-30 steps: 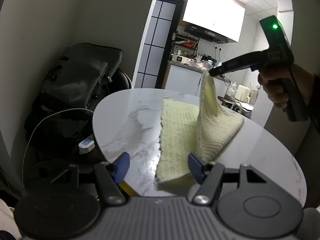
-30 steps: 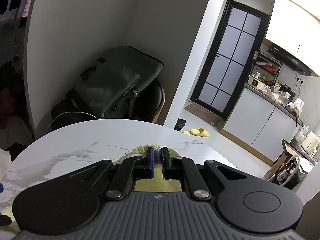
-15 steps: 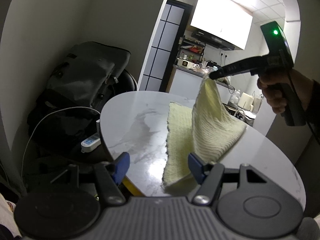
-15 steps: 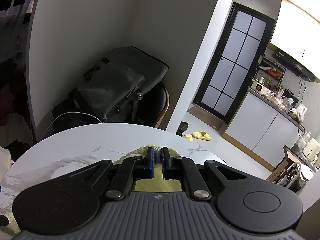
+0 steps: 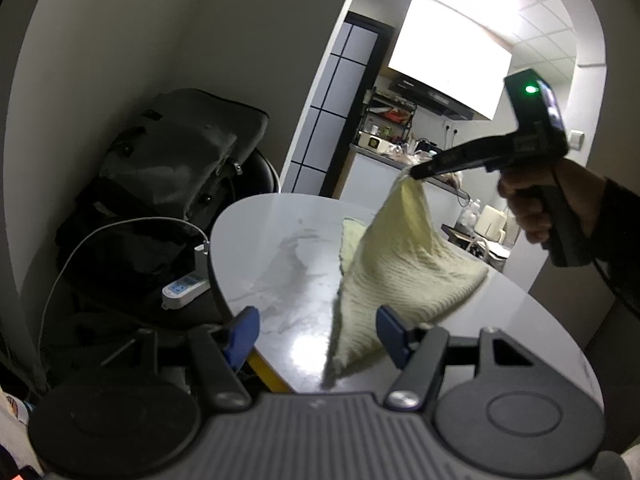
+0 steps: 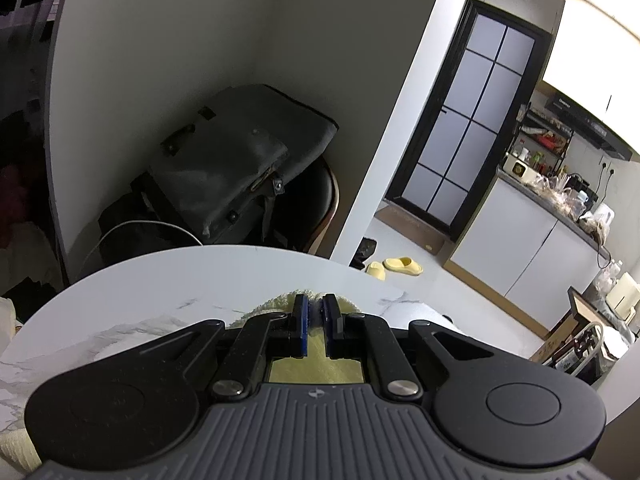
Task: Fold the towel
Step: 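Carry the held edge over the towel toward the opposite corner with the right gripper, then lower the edge onto the towel and open the right gripper, forming a triangle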
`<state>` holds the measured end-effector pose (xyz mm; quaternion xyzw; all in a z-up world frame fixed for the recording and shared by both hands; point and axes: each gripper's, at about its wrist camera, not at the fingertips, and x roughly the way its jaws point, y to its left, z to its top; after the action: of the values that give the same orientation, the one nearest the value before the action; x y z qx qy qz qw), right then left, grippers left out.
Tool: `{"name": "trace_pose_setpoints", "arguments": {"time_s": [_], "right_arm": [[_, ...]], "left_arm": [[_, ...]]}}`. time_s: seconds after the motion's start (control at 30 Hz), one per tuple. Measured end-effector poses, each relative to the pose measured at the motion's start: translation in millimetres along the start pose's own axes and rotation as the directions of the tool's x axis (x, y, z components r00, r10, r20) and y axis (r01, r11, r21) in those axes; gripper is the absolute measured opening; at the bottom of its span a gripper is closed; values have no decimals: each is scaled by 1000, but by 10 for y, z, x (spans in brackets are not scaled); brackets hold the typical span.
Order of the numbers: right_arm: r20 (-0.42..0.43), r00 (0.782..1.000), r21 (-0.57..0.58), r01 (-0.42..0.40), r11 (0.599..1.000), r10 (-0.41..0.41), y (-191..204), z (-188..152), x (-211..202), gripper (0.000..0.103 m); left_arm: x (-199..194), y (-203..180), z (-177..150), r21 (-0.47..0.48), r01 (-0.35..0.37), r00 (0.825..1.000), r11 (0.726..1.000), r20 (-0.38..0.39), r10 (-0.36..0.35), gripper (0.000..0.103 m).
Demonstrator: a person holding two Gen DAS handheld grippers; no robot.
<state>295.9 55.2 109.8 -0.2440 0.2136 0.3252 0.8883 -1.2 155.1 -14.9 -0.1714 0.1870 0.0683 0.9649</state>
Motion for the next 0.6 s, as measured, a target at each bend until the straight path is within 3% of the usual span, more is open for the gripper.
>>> {"name": "trace_pose_setpoints", "arguments": {"time_s": [0.3,0.4,0.6], "right_arm": [[-67,998,2,-17,1000,17,74,-49,270,12],[-85,996,11,-16,1000,17,82,-70,329,28],[-78,997,53,-9,999,13,19,-115,325,38]], "left_arm": [[49,-81,-4,52,31,999,998,-14,-30,68],[75,-96,-11,67,40,999,997,-21,-39,68],[119,-115,-20,87,51,998,995,-34,-48,68]]}}
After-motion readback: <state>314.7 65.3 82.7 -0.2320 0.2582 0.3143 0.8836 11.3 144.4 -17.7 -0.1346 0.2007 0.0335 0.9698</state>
